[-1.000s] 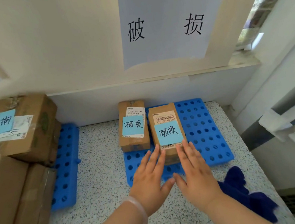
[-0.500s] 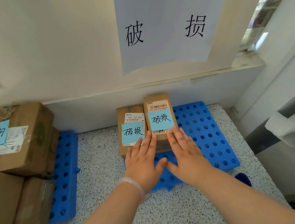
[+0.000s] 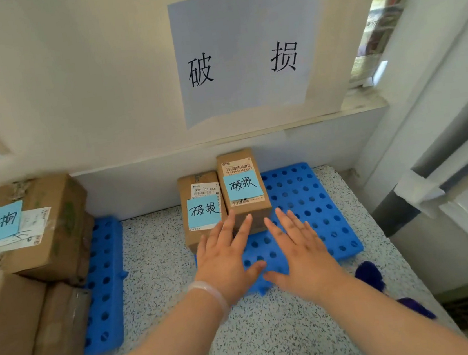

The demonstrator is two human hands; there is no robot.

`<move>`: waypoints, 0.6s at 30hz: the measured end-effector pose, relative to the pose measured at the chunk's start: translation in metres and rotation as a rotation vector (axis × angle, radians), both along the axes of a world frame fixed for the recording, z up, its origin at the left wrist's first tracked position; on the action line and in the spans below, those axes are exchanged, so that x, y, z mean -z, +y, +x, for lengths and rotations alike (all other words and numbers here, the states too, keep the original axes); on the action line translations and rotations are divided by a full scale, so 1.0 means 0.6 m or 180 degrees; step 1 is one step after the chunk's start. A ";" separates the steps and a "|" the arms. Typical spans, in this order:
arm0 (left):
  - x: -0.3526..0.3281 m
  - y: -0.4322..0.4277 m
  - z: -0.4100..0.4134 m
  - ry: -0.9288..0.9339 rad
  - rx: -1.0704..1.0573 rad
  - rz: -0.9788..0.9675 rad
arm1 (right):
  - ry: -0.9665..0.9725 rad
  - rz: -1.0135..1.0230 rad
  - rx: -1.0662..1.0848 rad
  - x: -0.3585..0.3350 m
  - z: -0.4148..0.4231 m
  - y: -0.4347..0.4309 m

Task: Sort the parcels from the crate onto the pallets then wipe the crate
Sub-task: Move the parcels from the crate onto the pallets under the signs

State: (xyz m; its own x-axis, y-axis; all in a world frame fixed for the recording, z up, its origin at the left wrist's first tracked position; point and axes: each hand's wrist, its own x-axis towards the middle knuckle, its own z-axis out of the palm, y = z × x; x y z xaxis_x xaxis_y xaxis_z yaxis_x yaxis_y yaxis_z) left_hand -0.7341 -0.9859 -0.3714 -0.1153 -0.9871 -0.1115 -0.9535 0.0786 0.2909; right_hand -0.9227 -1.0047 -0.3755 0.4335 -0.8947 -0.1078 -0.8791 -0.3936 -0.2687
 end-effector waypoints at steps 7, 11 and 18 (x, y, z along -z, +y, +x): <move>-0.012 0.075 -0.095 0.0136 0.0655 -0.0351 | -0.0032 -0.0171 0.0571 0.006 -0.067 0.150; 0.001 0.120 -0.171 0.0205 0.1027 -0.0245 | 0.0012 -0.0168 0.1013 0.027 -0.132 0.234; -0.013 0.196 -0.319 0.0351 0.1890 -0.0263 | -0.0098 -0.0224 0.1744 0.013 -0.248 0.372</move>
